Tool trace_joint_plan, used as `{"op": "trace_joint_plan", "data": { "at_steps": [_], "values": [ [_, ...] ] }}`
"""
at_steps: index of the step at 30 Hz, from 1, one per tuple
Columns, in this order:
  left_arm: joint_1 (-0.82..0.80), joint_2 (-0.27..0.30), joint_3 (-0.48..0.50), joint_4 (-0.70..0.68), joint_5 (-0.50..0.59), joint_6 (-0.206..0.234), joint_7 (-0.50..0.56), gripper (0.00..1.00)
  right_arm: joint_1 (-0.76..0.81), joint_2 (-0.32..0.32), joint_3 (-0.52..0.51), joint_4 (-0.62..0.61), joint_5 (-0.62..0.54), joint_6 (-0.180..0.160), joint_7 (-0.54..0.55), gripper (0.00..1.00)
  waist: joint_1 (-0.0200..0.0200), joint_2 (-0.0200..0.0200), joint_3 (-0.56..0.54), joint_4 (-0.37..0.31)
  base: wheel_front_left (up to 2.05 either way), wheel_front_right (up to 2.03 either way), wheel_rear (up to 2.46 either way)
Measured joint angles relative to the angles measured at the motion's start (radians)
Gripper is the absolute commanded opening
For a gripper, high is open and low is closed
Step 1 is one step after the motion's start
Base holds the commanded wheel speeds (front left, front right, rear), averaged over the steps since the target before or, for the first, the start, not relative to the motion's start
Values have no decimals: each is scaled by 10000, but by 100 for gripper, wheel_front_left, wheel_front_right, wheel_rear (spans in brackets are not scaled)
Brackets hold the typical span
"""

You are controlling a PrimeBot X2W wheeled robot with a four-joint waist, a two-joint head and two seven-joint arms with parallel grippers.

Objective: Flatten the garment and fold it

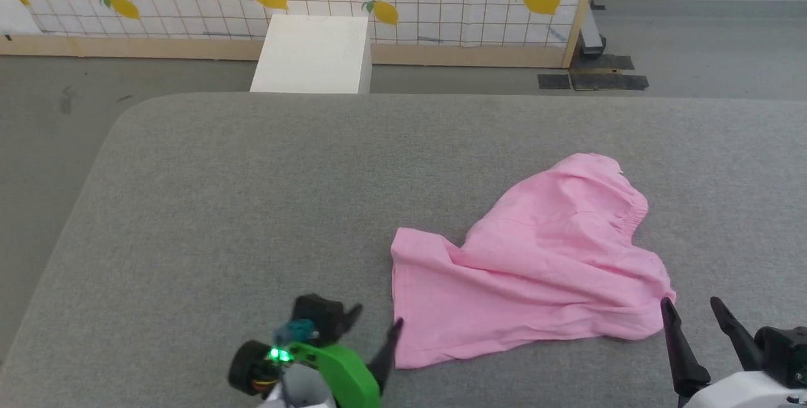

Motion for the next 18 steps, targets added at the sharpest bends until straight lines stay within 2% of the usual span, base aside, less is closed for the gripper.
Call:
{"op": "trace_joint_plan", "data": {
  "at_steps": [6,18],
  "values": [
    [-711,-146,-907,554,33,-546,1476,100,49,61,127,-591,-88,0,278,100,0,0,219,-102,0,0,0],
    [-2423,-403,-1948,2581,384,-1329,3367,98,-112,73,291,-892,-150,0,531,100,0,0,1048,-400,0,0,0]
  ]
}}
